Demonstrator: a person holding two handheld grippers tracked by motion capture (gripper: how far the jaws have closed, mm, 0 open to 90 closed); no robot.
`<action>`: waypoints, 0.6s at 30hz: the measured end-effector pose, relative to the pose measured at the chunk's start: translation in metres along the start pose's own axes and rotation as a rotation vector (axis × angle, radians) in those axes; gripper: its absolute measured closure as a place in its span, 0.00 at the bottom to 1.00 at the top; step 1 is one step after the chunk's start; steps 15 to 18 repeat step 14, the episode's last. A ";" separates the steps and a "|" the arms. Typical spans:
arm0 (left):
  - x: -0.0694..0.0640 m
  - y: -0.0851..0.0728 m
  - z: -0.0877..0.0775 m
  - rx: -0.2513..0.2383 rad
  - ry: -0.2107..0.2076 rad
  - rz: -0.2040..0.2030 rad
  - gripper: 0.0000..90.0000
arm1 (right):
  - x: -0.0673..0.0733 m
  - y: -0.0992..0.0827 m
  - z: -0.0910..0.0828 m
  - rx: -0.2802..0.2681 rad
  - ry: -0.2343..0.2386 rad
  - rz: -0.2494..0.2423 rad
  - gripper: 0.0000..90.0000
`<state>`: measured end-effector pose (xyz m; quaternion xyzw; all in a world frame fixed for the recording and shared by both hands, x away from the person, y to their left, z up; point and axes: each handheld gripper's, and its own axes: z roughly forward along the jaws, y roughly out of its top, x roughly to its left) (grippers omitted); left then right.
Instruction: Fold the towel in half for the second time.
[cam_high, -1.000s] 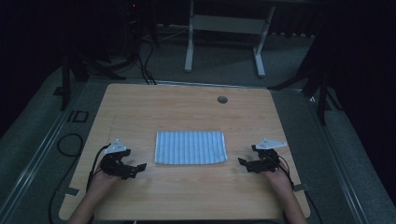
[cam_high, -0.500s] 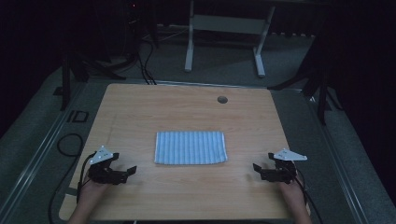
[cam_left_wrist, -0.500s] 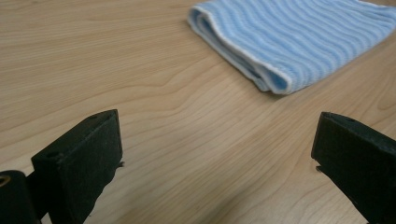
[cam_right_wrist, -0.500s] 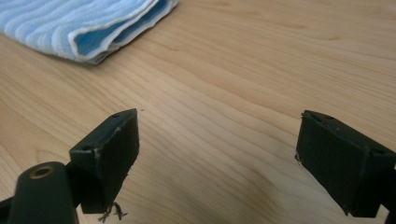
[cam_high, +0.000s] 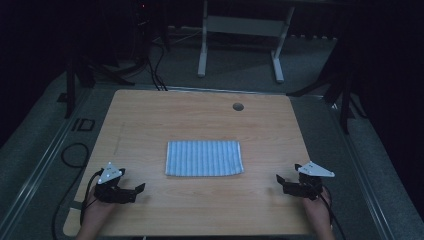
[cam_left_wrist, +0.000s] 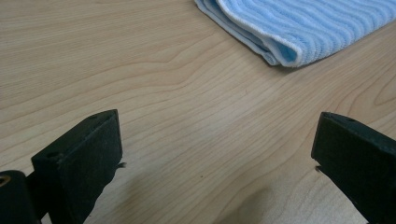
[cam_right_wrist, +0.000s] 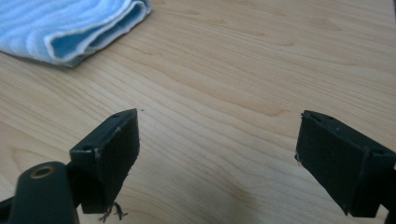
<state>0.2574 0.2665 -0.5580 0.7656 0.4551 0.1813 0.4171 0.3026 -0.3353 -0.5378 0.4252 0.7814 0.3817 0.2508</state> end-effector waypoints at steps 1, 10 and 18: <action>0.000 0.001 0.000 -0.002 0.002 -0.001 0.02 | 0.000 0.000 0.001 0.004 -0.002 -0.008 0.15; 0.000 0.001 -0.002 -0.030 -0.001 -0.015 0.02 | 0.000 -0.001 0.002 0.021 -0.030 -0.015 0.15; 0.001 0.001 -0.002 -0.035 -0.007 -0.017 0.02 | -0.001 -0.001 0.002 0.018 -0.038 -0.007 0.15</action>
